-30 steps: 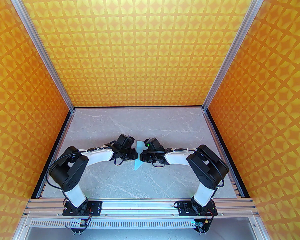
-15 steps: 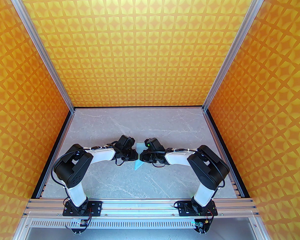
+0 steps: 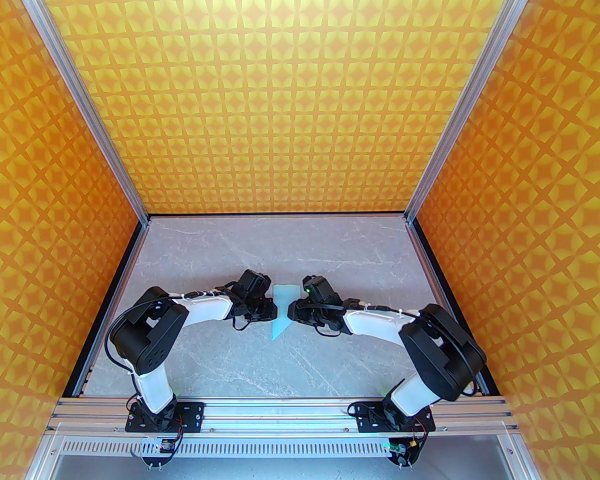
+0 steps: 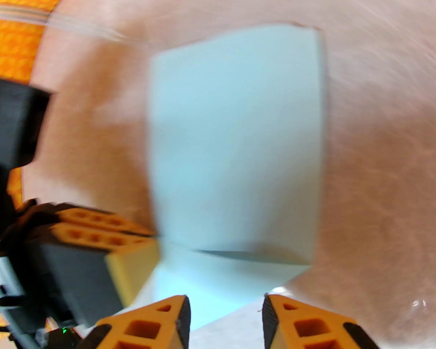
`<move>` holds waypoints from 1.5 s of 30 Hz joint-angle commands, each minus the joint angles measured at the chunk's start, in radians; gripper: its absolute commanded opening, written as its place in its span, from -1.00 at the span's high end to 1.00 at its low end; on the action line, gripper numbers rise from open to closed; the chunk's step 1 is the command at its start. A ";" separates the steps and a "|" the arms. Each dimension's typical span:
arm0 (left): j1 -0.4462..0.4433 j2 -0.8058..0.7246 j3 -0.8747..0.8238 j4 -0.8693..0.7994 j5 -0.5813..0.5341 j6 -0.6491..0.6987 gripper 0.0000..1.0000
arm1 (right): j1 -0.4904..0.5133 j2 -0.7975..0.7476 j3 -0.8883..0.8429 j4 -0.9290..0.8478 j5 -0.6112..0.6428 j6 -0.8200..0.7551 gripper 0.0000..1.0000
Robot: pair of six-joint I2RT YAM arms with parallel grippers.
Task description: Fold a paper plane with a square sheet of paper (fold left side to right side)
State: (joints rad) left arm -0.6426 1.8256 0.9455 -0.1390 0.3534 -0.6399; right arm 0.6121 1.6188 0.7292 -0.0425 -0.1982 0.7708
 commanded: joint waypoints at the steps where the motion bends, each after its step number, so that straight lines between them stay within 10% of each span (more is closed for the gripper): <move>1: -0.009 0.050 0.001 -0.067 -0.048 -0.016 0.72 | -0.014 0.037 0.001 -0.006 0.029 0.020 0.20; 20: -0.041 0.067 0.018 -0.077 -0.051 -0.012 0.73 | -0.009 0.097 0.037 0.116 -0.140 0.030 0.33; 26: -0.041 0.063 0.021 -0.086 -0.053 -0.008 0.74 | -0.016 0.014 0.051 -0.060 0.050 -0.022 0.21; 45: -0.042 0.064 0.024 -0.089 -0.053 -0.006 0.74 | -0.095 0.147 0.171 -0.087 -0.029 -0.134 0.06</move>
State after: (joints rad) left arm -0.6735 1.8423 0.9749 -0.1516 0.3286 -0.6476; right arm 0.5266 1.7222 0.8680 -0.1467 -0.1986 0.6746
